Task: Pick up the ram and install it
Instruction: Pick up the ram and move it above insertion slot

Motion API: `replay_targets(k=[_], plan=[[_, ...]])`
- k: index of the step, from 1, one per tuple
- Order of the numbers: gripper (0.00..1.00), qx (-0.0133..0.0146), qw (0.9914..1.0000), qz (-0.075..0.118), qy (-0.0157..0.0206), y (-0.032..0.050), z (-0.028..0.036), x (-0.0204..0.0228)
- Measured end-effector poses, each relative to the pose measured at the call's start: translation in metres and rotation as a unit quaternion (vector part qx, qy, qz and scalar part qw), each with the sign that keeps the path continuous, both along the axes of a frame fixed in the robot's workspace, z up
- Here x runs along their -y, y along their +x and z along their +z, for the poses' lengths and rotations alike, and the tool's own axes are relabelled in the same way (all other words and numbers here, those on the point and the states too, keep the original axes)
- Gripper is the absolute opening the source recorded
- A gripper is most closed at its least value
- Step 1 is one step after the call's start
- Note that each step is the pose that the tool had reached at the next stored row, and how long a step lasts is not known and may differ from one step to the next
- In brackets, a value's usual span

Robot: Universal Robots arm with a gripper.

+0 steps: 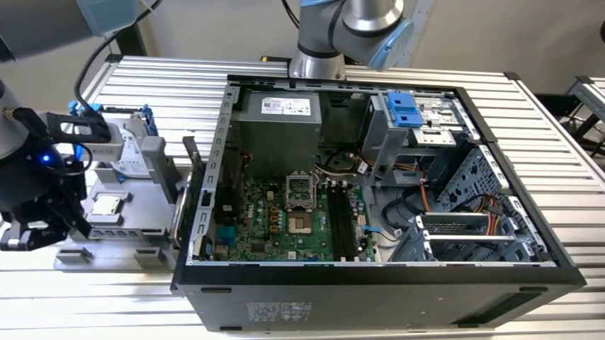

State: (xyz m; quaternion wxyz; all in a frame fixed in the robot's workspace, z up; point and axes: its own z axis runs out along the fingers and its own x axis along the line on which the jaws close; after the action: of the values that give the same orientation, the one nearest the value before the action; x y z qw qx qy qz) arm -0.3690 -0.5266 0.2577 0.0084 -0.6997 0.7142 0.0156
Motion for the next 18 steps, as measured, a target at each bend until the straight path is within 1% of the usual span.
replay_targets(k=[6, 18], plan=[[0.0, 0.0, 1.0, 0.0, 0.0001, 0.0, 0.005, 0.0], [0.0, 0.0, 1.0, 0.0, 0.0001, 0.0, 0.0187, 0.0]])
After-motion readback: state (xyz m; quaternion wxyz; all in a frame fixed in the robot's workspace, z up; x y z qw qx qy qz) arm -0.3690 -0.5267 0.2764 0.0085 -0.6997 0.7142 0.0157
